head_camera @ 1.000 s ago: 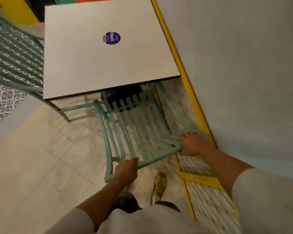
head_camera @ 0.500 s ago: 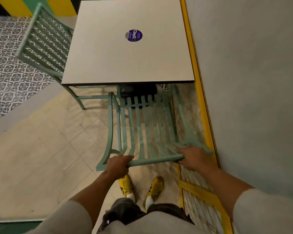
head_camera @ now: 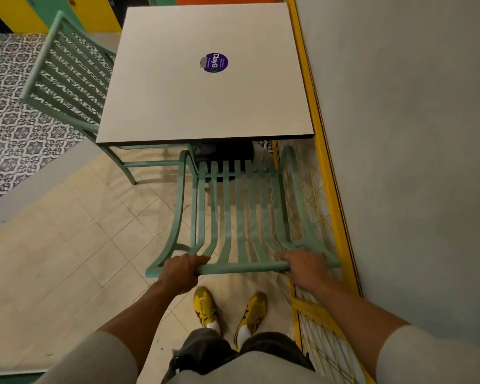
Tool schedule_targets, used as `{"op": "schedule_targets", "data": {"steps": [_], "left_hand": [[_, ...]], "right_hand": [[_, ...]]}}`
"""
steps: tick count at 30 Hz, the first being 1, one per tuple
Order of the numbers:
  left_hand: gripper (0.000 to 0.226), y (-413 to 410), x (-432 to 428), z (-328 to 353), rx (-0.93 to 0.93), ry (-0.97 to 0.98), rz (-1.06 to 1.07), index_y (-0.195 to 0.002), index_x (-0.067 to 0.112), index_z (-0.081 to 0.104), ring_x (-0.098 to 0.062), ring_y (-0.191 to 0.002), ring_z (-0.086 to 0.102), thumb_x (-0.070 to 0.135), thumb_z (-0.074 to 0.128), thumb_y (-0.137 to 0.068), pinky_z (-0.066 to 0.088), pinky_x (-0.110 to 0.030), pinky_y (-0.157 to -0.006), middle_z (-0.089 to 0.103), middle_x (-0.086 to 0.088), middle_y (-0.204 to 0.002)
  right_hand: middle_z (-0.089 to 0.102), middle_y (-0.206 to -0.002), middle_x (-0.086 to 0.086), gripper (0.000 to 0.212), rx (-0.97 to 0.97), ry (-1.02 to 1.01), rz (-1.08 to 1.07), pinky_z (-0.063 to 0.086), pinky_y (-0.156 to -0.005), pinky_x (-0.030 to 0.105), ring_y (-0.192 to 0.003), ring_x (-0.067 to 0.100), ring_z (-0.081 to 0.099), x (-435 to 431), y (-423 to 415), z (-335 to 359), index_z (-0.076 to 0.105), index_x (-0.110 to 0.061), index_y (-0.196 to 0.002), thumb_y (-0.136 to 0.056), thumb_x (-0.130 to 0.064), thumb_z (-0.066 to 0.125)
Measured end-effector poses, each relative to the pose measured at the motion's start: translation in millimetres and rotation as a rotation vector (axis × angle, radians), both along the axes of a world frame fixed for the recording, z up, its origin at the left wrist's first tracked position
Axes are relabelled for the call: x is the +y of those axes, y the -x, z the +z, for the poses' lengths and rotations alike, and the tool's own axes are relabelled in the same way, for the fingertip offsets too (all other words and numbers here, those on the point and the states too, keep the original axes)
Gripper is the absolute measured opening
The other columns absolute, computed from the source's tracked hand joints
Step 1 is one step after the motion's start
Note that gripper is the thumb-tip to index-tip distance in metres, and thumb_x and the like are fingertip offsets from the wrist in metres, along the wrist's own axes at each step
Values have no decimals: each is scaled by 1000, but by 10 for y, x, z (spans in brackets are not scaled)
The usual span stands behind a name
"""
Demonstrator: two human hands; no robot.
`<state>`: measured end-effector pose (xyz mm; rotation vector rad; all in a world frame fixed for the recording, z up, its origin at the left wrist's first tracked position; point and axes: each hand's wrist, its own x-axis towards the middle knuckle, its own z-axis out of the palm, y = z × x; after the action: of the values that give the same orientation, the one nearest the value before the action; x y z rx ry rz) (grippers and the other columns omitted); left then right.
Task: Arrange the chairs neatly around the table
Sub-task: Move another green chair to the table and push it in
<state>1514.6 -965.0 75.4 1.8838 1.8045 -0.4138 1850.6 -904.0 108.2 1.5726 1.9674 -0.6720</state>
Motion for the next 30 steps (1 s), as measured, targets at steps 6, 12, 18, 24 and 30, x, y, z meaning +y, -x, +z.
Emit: {"op": "schedule_targets", "data": {"steps": [6,12,18,24,30], "left_hand": [[57,91,61,-10,20,6,25,-151,46,51,-15,-113,67,26,63,-100,54,-33,-94,70,9,-125],[56,-90,175,16,-8,-7,17,-152,44,51,-17,-113,69,24,62,-101,57,-36,-95,72,6,-125],[56,28,309,40,21,-22,18,-152,43,52,-16,-110,69,24,64,-101,58,-36,-95,72,4,-122],[54,-38,287,36,9,-28,31,-151,43,54,-16,-110,69,25,64,-101,57,-35,-95,72,4,-121],[52,-24,317,54,-15,-23,53,-147,43,57,-15,-110,69,24,66,-99,58,-36,-95,72,4,-120]], "right_hand": [[66,-148,-6,51,-7,14,-54,43,-110,50,-140,31,56,35,131,-26,49,-61,-154,-104,-66,58],[68,-141,0,51,-76,-10,-32,44,-110,51,-135,30,60,227,17,88,51,-59,-154,-104,-63,60],[70,-141,1,55,-62,-12,-50,41,-113,50,-133,31,62,290,157,99,51,-56,-156,-103,-67,59],[70,-139,1,53,-72,-32,-44,43,-111,51,-132,31,62,303,135,120,54,-56,-153,-102,-68,58],[68,-143,4,49,-70,-16,-51,41,-112,51,-136,33,58,334,138,169,56,-51,-153,-105,-62,58]]}}
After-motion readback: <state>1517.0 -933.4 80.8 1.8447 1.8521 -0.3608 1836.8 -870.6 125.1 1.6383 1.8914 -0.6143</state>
